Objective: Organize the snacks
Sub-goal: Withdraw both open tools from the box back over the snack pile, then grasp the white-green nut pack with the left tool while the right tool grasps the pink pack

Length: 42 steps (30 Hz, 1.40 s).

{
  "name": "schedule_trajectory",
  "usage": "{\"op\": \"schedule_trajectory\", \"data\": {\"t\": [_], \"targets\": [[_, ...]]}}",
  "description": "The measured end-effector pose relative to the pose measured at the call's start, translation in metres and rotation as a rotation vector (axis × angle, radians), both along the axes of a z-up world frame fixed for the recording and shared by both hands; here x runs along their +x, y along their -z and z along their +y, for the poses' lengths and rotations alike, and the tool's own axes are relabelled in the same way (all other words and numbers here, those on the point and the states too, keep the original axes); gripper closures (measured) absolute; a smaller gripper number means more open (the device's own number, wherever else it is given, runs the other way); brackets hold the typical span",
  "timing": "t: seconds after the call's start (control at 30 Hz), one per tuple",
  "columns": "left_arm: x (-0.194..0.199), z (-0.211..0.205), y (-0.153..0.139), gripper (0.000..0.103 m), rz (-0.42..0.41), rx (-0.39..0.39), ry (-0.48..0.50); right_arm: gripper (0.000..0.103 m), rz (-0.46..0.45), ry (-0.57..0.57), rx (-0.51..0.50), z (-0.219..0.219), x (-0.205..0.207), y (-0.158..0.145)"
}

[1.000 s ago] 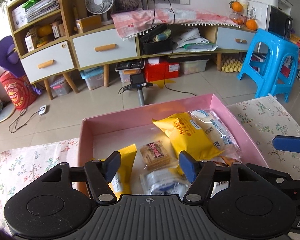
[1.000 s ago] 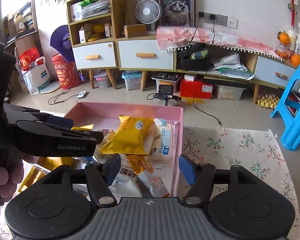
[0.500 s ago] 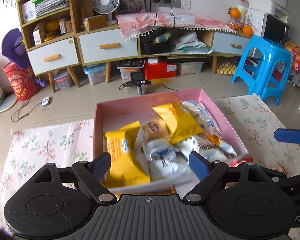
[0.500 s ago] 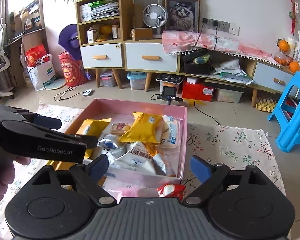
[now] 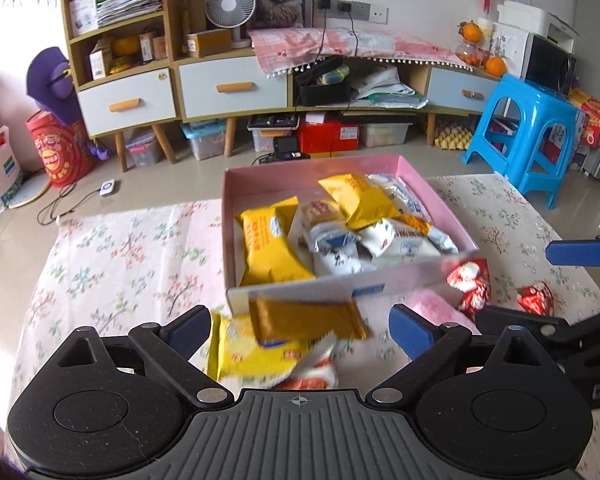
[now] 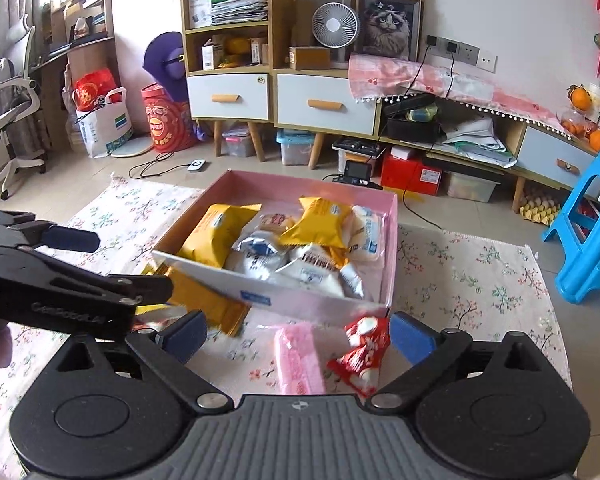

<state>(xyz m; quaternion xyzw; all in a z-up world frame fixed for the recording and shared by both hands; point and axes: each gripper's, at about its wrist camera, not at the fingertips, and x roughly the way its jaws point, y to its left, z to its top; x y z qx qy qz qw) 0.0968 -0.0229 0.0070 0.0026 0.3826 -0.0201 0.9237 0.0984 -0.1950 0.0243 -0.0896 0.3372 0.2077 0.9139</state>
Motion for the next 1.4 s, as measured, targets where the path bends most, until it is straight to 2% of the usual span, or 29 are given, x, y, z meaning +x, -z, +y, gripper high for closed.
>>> {"op": "schedule_trajectory", "data": {"t": [0.23, 0.4, 0.53, 0.73, 0.97, 1.13, 1.4], "targets": [[-0.028, 0.006, 0.006, 0.005, 0.004, 0.007, -0.012, 0.014, 0.001, 0.003, -0.003, 0.003, -0.015, 0.008], [-0.046, 0.012, 0.016, 0.005, -0.031, 0.025, 0.002, 0.013, 0.016, 0.011, 0.022, -0.002, -0.026, 0.021], [-0.056, 0.011, 0.025, 0.005, -0.031, 0.054, 0.044, 0.011, 0.006, -0.017, -0.029, 0.001, -0.038, 0.037], [-0.067, 0.012, 0.041, 0.005, -0.039, 0.049, 0.077, 0.011, 0.002, -0.067, -0.069, 0.002, -0.054, 0.052], [-0.070, 0.008, 0.064, 0.005, 0.003, -0.029, 0.052, 0.010, -0.006, -0.083, -0.073, -0.001, -0.056, 0.065], [-0.069, 0.007, 0.074, 0.005, 0.000, -0.106, -0.005, 0.011, -0.010, -0.081, -0.059, -0.008, -0.049, 0.075], [-0.057, 0.008, 0.086, 0.005, 0.022, -0.207, -0.122, 0.026, -0.006, -0.074, -0.037, -0.013, -0.031, 0.083]]}}
